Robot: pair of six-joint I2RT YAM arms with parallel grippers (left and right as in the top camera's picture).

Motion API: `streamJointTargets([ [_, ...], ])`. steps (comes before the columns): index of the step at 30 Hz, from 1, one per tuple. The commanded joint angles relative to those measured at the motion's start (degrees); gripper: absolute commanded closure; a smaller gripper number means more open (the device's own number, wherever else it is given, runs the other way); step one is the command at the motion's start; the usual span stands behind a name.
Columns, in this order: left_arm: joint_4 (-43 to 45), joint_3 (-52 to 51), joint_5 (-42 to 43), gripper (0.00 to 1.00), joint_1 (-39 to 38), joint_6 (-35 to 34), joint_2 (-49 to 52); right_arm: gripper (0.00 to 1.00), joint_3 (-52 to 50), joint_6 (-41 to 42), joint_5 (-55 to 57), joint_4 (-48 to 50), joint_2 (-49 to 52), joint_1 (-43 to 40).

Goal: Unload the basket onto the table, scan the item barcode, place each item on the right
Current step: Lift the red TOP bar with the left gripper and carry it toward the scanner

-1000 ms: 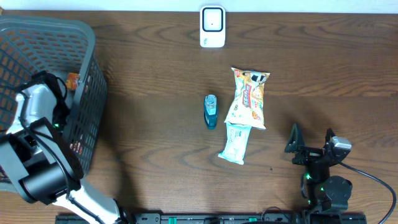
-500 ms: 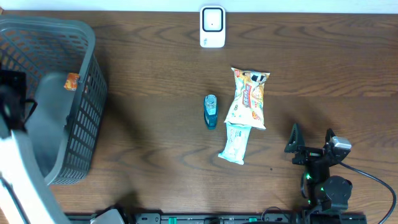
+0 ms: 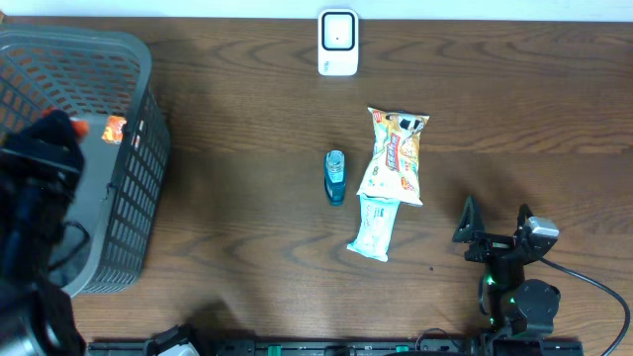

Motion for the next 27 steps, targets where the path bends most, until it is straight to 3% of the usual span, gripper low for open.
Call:
streamJointTargets([
  [1, 0.3, 0.0, 7.6, 0.93, -3.4, 6.9, -0.8, 0.01, -0.1, -0.5, 0.6, -0.2, -0.3, 0.3],
  [13, -1.8, -4.8, 5.9, 0.93, -24.1, 15.6, 3.9, 0.01, -0.1, -0.5, 0.6, -0.2, -0.3, 0.3],
  [23, -1.8, -9.4, -9.5, 0.93, -42.3, 18.2, 17.1, 0.01, -0.1, -0.5, 0.6, -0.2, -0.3, 0.3],
  [27, -2.1, -10.4, -13.6, 0.93, -48.7, 25.0, 24.1, 0.01, -0.1, -0.5, 0.6, -0.2, -0.3, 0.3],
])
